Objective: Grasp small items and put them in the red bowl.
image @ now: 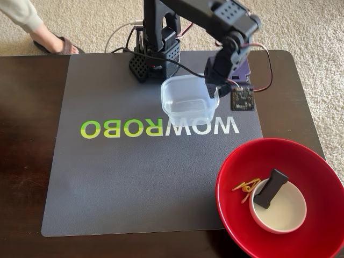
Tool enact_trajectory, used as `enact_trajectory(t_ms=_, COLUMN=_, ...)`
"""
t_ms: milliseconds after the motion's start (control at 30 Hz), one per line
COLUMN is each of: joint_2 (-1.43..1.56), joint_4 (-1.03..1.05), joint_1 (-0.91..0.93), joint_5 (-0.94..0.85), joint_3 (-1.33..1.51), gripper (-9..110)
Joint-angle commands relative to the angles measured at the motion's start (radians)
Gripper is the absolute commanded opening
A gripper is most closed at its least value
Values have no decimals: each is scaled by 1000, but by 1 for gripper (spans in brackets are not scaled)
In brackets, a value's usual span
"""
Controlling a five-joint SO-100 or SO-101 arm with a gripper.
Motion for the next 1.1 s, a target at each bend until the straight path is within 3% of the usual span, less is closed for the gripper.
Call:
enact_trajectory(t_ms=0, joint_2=92, joint_4=6, joint_1=5, joint_5=-18, joint_3=-66, gripper=0)
enact_trajectory(t_ms=400, joint_2=78, joint_4=8, joint_1=35, joint_5=-167, joint_3=-426, gripper=0)
enact_trajectory(t_ms=800, joint_2=-318, joint_4=17, joint_1=175, joint_5=-368, joint_3=-1121, gripper=0)
enact_trajectory(t_ms=1067, joint_2=-511, joint_4=6, joint_1=302, joint_5=-540, joint_3=-1431, gripper=0)
